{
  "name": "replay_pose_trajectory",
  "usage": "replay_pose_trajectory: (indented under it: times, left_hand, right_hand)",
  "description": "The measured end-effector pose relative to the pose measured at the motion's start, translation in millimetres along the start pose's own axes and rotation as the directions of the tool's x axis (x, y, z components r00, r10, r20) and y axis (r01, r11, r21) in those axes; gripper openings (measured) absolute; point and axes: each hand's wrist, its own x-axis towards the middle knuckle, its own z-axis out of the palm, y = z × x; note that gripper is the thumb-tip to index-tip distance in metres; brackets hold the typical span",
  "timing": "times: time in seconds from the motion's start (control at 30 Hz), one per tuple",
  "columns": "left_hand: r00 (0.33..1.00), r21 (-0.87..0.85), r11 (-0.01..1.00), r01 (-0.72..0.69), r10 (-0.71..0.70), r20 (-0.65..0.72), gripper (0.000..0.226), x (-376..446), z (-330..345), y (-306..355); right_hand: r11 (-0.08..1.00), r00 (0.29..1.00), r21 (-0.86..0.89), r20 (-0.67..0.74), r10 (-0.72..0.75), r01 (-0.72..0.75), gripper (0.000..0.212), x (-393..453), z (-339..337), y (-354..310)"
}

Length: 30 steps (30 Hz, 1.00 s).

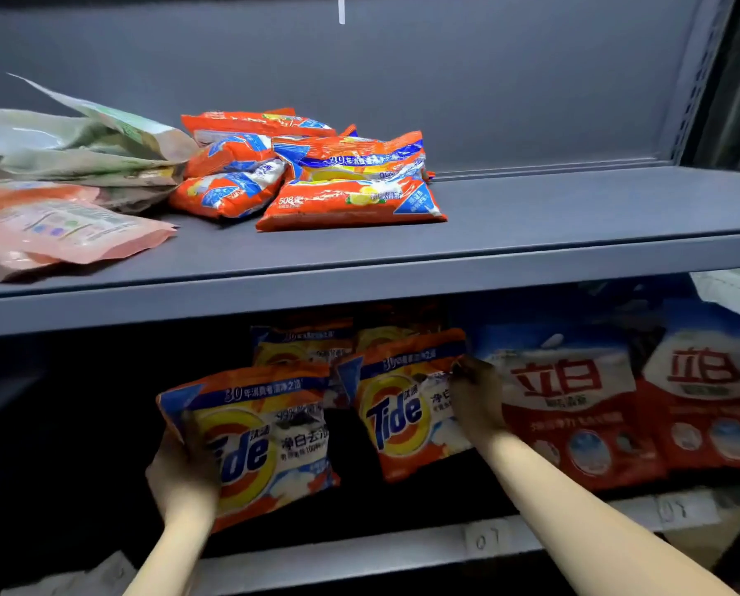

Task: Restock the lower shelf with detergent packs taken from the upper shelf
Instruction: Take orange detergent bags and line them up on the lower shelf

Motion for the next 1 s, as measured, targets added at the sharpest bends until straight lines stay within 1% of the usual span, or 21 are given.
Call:
replay_pose_trajectory:
  times: [0.1, 0.2, 0.23, 0.3, 0.37, 0.43, 0.47, 0.5, 0.6, 0.67, 0.7, 0.77, 0.8, 0.83, 0.9, 0.93, 0.97, 1.0]
  left_hand:
    - [0.998, 0.015, 0.998, -0.065, 0.065, 0.002, 0.061, 15, 23, -12]
    - [0.990, 0.084, 0.987, -0.138, 0.139, -0.009, 0.058, 27, 48, -21]
    - [0.990, 0.113, 0.984, -0.138, 0.140, -0.007, 0.059, 32, 57, -24]
    - [0.996, 0.099, 0.991, -0.091, 0.090, 0.010, 0.062, 38, 73, -29]
    - [0.999, 0.028, 1.000, 0.001, -0.002, 0.038, 0.057, 41, 86, -33]
    - [0.995, -0.047, 0.996, 0.074, -0.071, 0.064, 0.048, 42, 97, -35]
    - [0.995, -0.080, 0.994, 0.079, -0.075, 0.061, 0.045, 42, 102, -35]
    - [0.996, -0.111, 0.991, 0.075, -0.070, 0.050, 0.044, 42, 107, -35]
    - [0.999, -0.162, 0.985, 0.050, -0.047, 0.025, 0.049, 51, 126, -32]
    - [1.000, -0.145, 0.989, 0.002, 0.002, 0.030, 0.061, 61, 141, -27]
    - [0.999, -0.102, 0.995, -0.012, 0.017, 0.046, 0.068, 66, 148, -25]
    - [0.998, 0.044, 0.999, -0.013, 0.010, 0.064, 0.074, 69, 157, -23]
    - [0.999, 0.106, 0.994, -0.009, 0.004, 0.051, 0.071, 68, 159, -23]
    - [1.000, 0.132, 0.991, 0.003, -0.006, 0.024, 0.067, 65, 161, -24]
    - [0.998, 0.135, 0.989, 0.056, -0.053, -0.030, 0.064, 59, 161, -25]
    - [0.998, 0.149, 0.987, 0.057, -0.052, -0.035, 0.063, 56, 159, -25]
    - [1.000, 0.179, 0.984, 0.018, -0.013, -0.028, 0.060, 52, 156, -26]
    - [0.998, 0.214, 0.975, -0.056, 0.060, -0.014, 0.058, 45, 153, -27]
  right_hand:
    - [0.999, 0.998, 0.028, -0.052, 0.033, -0.031, 0.034, 22, 14, 8]
    - [0.999, 0.989, 0.006, -0.139, 0.040, -0.039, 0.027, 44, 29, 15]
    - [1.000, 0.988, -0.001, -0.152, 0.028, -0.029, 0.027, 51, 35, 19]
    - [0.997, 0.992, -0.072, -0.123, -0.015, 0.006, 0.025, 62, 44, 25]
    - [0.979, 0.997, -0.193, -0.015, -0.069, 0.065, 0.027, 72, 48, 32]
    - [0.972, 0.995, -0.224, 0.079, -0.057, 0.073, 0.053, 75, 49, 38]
    - [0.972, 0.995, -0.227, 0.090, -0.034, 0.053, 0.064, 75, 47, 43]
    - [0.970, 0.997, -0.242, 0.076, -0.018, 0.036, 0.067, 74, 46, 47]
    - [0.940, 1.000, -0.342, 0.012, -0.019, 0.022, 0.053, 70, 41, 56]
    - [0.907, 0.999, -0.418, 0.020, -0.042, 0.046, 0.058, 67, 38, 54]
    - [0.885, 0.998, -0.460, 0.040, -0.056, 0.068, 0.063, 65, 37, 52]
    - [0.811, 0.986, -0.561, 0.063, -0.157, 0.165, 0.077, 58, 40, 48]
    - [0.753, 0.967, -0.614, 0.070, -0.247, 0.237, 0.081, 55, 41, 45]
    - [0.674, 0.935, -0.671, 0.083, -0.345, 0.308, 0.083, 51, 43, 42]
    - [0.489, 0.851, -0.763, 0.149, -0.504, 0.423, 0.078, 43, 45, 40]
    - [0.410, 0.810, -0.784, 0.193, -0.553, 0.466, 0.072, 39, 46, 40]
    - [0.355, 0.781, -0.790, 0.233, -0.580, 0.500, 0.063, 36, 46, 42]
    - [0.333, 0.763, -0.782, 0.265, -0.589, 0.528, 0.053, 31, 46, 45]
